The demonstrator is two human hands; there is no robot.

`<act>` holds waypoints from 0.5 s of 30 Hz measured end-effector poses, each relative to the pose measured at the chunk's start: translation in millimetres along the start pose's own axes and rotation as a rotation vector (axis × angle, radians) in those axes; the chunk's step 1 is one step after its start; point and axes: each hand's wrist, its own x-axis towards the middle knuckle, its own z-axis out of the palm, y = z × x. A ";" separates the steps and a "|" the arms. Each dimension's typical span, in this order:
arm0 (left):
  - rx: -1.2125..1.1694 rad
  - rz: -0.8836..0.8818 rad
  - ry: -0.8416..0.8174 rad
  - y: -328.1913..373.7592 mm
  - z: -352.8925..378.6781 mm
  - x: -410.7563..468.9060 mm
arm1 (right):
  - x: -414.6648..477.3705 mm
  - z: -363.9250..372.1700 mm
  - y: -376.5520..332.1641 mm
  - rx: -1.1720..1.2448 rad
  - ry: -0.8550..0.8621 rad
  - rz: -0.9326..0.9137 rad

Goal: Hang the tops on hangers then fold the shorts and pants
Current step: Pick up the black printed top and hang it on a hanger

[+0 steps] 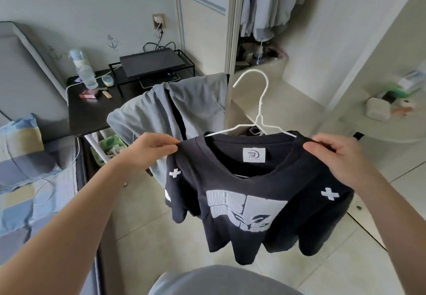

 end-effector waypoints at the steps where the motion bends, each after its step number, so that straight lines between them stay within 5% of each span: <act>1: -0.051 -0.027 -0.069 4.3 3.3 6.8 | -3.4 -5.2 3.9 -0.012 0.013 0.014; 10: -0.220 -0.089 -0.639 19.6 27.7 104.5 | -10.7 -28.1 19.9 -0.087 0.157 0.149; 15: -0.007 0.132 -0.404 25.0 44.7 182.6 | 12.1 -22.4 19.0 -0.094 0.261 0.185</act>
